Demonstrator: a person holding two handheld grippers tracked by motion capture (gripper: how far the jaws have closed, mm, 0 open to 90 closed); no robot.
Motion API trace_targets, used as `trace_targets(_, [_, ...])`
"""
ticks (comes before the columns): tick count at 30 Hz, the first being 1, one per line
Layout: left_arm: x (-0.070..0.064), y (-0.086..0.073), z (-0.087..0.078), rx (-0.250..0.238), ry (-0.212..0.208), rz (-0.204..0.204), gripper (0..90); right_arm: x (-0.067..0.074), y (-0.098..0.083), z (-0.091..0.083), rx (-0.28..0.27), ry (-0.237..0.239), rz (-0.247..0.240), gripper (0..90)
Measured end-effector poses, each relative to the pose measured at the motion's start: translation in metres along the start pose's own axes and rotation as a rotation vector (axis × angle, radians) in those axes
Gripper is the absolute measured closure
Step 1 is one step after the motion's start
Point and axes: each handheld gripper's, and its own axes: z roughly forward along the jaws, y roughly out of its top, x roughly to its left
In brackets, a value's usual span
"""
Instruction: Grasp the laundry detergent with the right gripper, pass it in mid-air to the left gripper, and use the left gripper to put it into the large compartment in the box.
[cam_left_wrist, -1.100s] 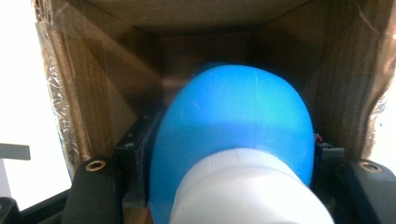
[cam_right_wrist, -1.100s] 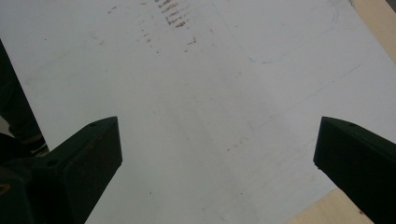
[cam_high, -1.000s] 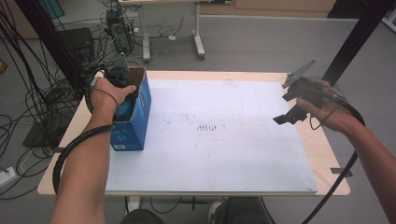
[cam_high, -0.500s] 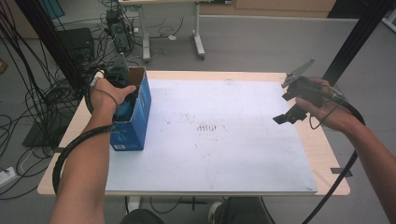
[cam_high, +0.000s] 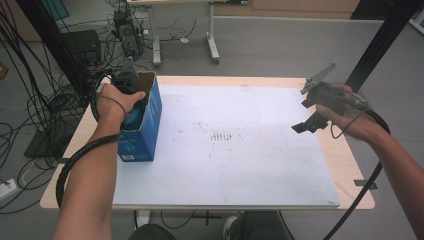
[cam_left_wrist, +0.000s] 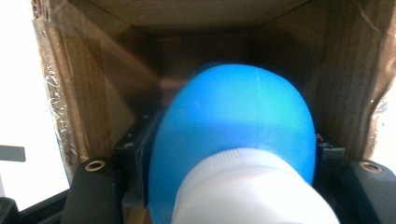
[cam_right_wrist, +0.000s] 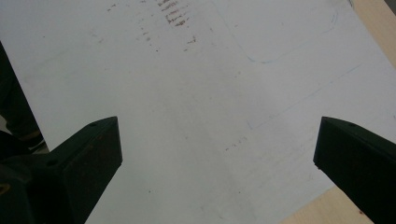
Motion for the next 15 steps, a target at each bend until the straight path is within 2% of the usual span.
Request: trace_targets(15, [0.0003, -0.0001, 0.0001, -0.002, -0.001, 0.002, 34.8, 0.0002, 0.0012, 0.0001, 0.002, 0.000, -0.001, 1.1])
